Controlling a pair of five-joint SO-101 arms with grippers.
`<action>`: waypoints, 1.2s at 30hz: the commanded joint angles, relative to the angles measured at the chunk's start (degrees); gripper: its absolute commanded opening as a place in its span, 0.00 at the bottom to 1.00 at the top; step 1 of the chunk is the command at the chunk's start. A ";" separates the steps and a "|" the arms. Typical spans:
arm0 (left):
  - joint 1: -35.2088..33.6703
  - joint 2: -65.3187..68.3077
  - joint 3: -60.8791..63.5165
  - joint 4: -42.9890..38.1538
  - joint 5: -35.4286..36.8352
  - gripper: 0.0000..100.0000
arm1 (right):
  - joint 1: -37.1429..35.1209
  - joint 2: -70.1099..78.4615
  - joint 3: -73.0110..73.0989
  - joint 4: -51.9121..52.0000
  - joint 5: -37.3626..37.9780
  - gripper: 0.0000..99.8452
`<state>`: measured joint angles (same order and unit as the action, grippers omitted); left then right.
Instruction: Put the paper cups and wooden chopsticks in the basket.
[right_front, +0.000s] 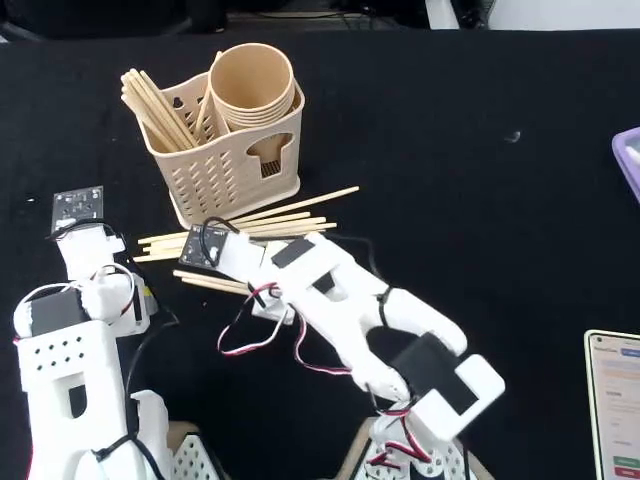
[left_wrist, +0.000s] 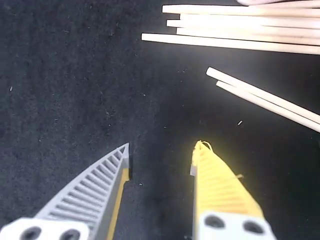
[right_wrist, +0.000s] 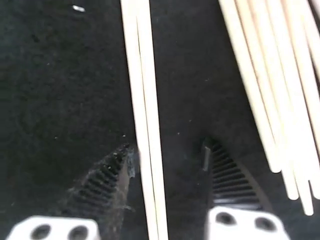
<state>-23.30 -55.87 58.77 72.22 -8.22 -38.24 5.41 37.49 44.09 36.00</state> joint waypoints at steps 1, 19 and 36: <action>-0.66 -0.97 -3.82 -0.09 -0.35 0.21 | 0.53 0.57 -2.42 -0.35 -0.18 0.15; -5.41 -0.97 -3.38 -5.10 3.60 0.21 | 5.45 -30.20 -2.07 14.59 2.90 0.01; -5.32 -0.97 -3.30 -5.36 3.78 0.21 | -1.41 -41.98 -19.30 -18.37 -28.31 0.01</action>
<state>-28.13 -55.87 58.77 67.82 -4.97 -38.86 -40.13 21.41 39.43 14.73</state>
